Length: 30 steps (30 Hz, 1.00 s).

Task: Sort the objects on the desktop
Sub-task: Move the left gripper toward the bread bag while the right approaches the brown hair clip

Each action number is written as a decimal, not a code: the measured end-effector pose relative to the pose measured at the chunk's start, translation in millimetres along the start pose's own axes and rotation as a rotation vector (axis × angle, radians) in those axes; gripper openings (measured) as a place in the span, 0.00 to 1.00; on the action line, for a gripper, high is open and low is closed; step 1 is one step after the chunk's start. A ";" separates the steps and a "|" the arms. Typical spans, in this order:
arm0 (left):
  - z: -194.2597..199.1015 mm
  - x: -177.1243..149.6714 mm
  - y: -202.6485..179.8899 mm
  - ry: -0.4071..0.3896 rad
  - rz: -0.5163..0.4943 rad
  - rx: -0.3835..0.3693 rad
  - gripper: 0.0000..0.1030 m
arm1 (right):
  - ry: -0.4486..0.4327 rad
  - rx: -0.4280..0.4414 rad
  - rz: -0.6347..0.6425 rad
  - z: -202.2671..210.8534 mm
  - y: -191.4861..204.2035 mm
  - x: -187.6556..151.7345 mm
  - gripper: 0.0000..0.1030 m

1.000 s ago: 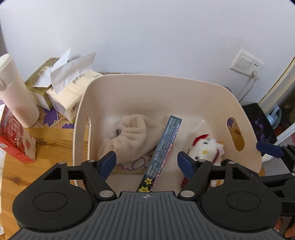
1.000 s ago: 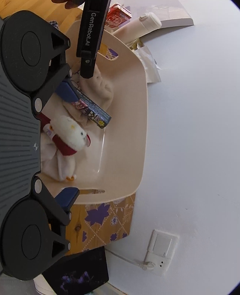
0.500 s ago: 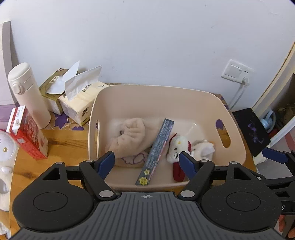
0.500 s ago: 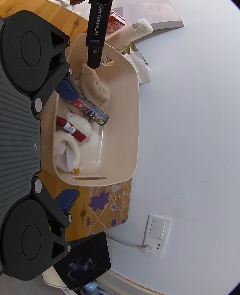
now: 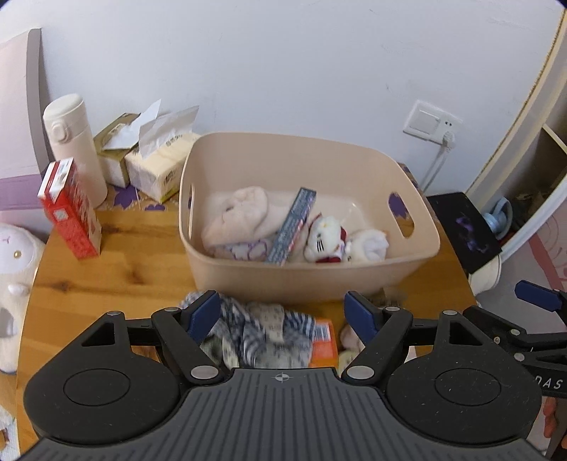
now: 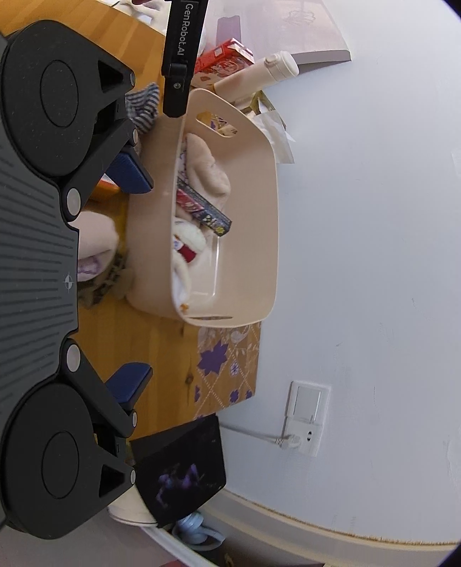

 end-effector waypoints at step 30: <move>19.0 -152.3 -10.3 0.219 -0.131 0.014 0.76 | 0.161 0.021 0.085 39.0 7.8 -123.9 1.00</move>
Point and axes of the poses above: each gripper's, at about its wrist camera, not at the fingertips, and z roughly against the way its jaws point, y to its left, x to its top, the point moved 4 cm from there along -z, roughly the way its jaws point, and after that the axes turned 3 degrees about -x, right-handed, at the moved point
